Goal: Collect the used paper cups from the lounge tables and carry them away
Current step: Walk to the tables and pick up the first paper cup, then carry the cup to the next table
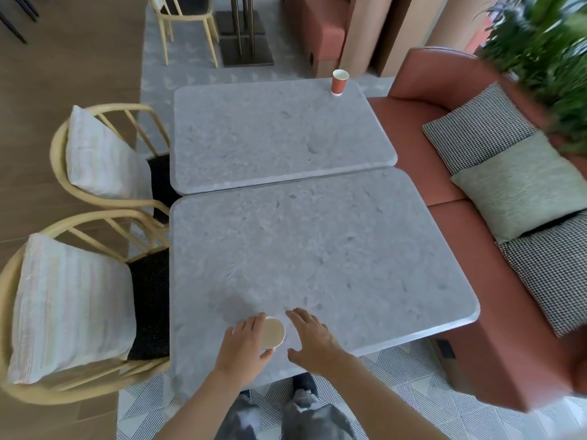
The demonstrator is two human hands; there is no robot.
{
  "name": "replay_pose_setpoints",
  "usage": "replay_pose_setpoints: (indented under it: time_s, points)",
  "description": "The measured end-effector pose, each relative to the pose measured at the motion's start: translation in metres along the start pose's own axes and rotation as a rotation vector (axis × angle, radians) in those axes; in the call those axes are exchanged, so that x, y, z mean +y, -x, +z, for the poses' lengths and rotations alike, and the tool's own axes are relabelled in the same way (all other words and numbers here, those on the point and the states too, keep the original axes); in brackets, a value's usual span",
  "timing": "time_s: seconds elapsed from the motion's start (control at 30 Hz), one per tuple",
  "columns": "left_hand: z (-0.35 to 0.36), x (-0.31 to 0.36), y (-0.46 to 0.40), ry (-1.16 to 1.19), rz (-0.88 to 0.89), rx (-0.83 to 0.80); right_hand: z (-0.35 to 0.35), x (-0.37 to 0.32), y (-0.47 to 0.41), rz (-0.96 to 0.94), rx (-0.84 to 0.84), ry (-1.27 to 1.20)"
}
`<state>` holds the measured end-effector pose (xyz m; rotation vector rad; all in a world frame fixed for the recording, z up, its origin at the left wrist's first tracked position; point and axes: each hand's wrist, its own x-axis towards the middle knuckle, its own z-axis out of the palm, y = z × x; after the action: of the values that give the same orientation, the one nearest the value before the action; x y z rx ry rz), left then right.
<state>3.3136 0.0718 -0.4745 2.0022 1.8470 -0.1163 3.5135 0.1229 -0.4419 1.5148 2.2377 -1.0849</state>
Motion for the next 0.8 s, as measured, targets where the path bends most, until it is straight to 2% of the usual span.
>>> replay_pose_setpoints:
  time_s: [0.2,0.3,0.47,0.6,0.8]
  points:
    - [-0.013,0.023,-0.011,0.085,-0.013,0.031,-0.009,0.017,0.009,0.032,0.017,-0.045]
    - [-0.035,0.035,-0.02,0.205,0.002,0.1,-0.019,0.026,0.012,0.04,0.064,-0.087]
    - [-0.073,0.048,-0.032,0.248,0.029,0.204,-0.044,0.036,0.013,0.038,0.142,-0.15]
    - [-0.1,0.055,-0.035,0.28,0.046,0.265,-0.068,0.038,0.013,-0.011,0.199,-0.195]
    - [-0.131,0.065,-0.028,0.345,-0.042,0.39,-0.098,0.023,0.009,-0.157,0.277,-0.268]
